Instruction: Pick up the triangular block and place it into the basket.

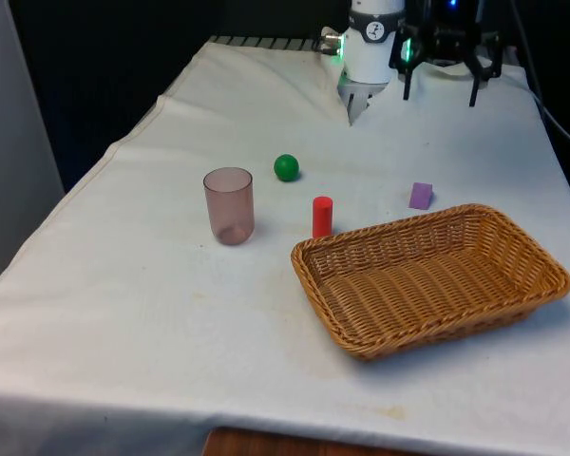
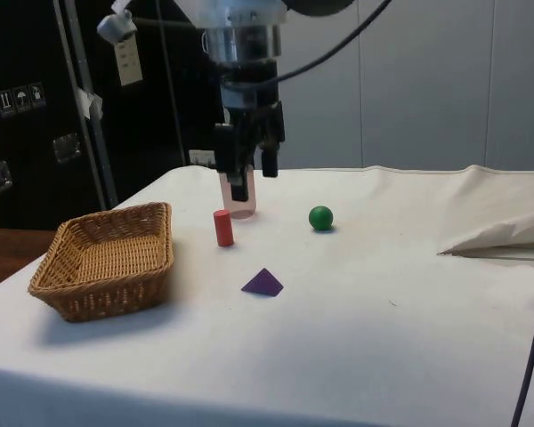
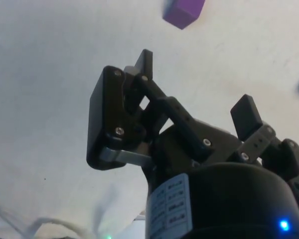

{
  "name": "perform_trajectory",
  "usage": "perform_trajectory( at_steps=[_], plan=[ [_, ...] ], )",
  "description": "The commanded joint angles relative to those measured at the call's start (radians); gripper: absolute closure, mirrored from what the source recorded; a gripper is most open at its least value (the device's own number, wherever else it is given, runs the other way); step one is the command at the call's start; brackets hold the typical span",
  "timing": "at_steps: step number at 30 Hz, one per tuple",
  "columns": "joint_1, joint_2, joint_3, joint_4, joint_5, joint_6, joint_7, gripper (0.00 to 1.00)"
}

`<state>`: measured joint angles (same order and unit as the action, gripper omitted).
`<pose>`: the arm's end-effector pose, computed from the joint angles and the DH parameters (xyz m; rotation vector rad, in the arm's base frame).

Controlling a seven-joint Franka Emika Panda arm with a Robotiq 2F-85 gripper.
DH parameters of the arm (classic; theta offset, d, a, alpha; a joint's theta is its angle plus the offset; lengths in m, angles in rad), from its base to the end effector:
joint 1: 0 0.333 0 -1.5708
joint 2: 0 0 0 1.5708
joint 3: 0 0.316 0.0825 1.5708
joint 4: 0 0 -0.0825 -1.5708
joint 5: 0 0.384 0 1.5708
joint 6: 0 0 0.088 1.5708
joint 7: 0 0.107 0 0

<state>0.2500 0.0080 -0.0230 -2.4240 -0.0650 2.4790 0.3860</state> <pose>0.4781 0.1107 0.3080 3.1105 -0.1692 0.0892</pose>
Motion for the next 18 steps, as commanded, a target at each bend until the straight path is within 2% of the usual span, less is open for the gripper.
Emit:
perform_trajectory(
  at_steps=[1, 6, 7, 8, 15, 16, 17, 18],
  plan=[
    [-0.001, 0.005, -0.001, -0.004, -0.007, 0.016, 0.000, 0.00],
    [0.000, 0.041, 0.000, -0.009, -0.005, 0.053, -0.022, 0.00],
    [0.000, 0.035, 0.000, -0.003, 0.000, 0.032, -0.021, 0.00],
    [0.000, 0.048, 0.000, -0.009, -0.006, 0.060, -0.025, 0.00],
    [0.003, 0.103, 0.004, -0.021, -0.010, 0.136, -0.044, 0.00],
    [0.003, 0.109, 0.005, -0.022, -0.010, 0.144, -0.046, 0.00],
    [0.001, 0.107, 0.006, -0.017, -0.001, 0.126, -0.050, 0.00],
    [0.003, 0.117, 0.006, -0.023, -0.011, 0.155, -0.048, 0.00]
  ],
)
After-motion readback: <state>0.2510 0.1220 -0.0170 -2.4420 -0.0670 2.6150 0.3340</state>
